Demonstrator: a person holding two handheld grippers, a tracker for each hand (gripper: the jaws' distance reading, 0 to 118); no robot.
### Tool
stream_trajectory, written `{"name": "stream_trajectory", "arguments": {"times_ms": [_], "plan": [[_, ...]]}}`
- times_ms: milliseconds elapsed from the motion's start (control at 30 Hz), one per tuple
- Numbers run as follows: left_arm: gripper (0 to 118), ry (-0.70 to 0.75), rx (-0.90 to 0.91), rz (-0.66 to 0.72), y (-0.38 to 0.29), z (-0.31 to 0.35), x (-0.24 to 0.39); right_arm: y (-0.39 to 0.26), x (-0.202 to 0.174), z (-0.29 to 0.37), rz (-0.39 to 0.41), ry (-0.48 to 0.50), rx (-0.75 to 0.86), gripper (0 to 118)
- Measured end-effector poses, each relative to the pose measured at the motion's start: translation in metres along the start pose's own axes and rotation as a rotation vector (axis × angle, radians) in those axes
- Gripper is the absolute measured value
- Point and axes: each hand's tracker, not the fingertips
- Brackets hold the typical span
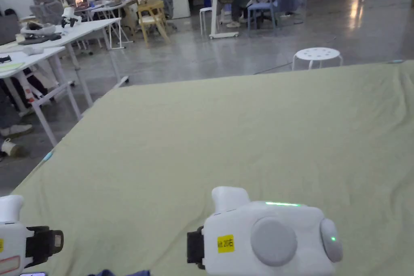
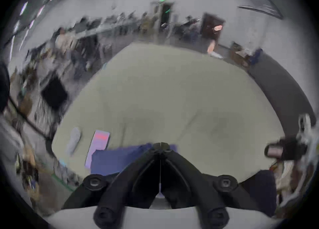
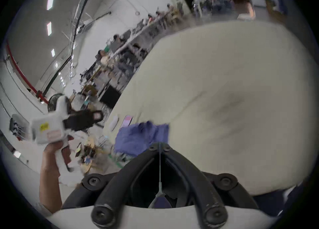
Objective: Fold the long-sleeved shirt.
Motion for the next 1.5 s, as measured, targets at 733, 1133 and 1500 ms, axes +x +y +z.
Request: {"name": "stream_trajectory", "arguments": {"times_ms": [733, 1133, 1500], "plan": [[0, -0.067, 0.541, -0.061, -0.021, 0.122, 0.265, -0.047, 0.075, 0.309, 0.139, -0.525, 0.776, 0], [2, -0.014, 0.591, -0.103, -0.026, 0.149, 0.272, -0.049, 0.049, 0.305, 0.234, -0.516, 0.767, 4], [118, 0.046, 0.599, -0.047, -0.035, 0.149, 0.266, -0.042, 0.035, 0.295, 0.185, -0.515, 0.725, 118]]}}
